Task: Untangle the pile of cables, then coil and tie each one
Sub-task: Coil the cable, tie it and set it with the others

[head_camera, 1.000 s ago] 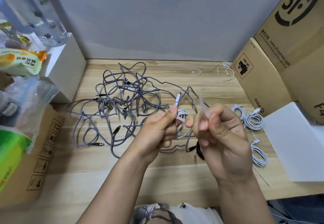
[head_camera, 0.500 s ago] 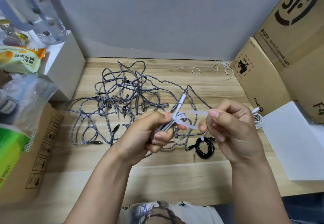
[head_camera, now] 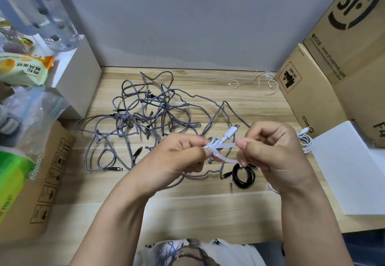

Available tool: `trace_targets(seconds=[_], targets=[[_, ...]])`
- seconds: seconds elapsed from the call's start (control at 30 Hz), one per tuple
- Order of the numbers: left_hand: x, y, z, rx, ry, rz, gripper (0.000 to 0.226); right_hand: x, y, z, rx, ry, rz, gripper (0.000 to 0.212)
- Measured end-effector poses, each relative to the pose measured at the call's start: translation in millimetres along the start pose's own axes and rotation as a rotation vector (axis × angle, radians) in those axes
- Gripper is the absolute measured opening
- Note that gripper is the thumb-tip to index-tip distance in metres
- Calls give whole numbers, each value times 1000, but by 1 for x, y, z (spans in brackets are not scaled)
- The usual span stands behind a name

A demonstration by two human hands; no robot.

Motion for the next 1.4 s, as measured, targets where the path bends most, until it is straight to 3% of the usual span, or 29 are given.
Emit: trace_targets(seconds=[0.37, 0.53, 0.73, 0.87, 1.03, 1.17, 1.4], targets=[[-3, 0, -7, 9, 75, -13, 20, 2, -14, -4, 4, 68, -137, 16], [0, 8, -7, 9, 45, -9, 16, 3, -16, -11, -57, 70, -68, 22], [3, 16, -1, 134, -25, -50, 16, 1, -24, -6, -376, -26, 8, 28], [6, 23, 2, 196, -28, -13, 16, -1, -9, -3, -784, -148, 292, 8], [12, 29, 0, 250, 46, -24, 22, -4, 2, -33, -1090, 61, 612, 10], [10, 37, 1, 332, 50, -6, 14, -2, -2, -45, -1213, 213, 664, 15], [10, 45, -1, 380, 70, 15, 12, -6, -8, -61, -1295, 316, 732, 22]])
Point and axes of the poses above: each hand's wrist, its own x-axis towards the middle knuckle, its own z-axis out of the back of the hand, y = z × x, the point moved 9 cm from there along x, towards the middle knuckle, and after that the axes turned 4 degrees about x, right-handed, at the moved point
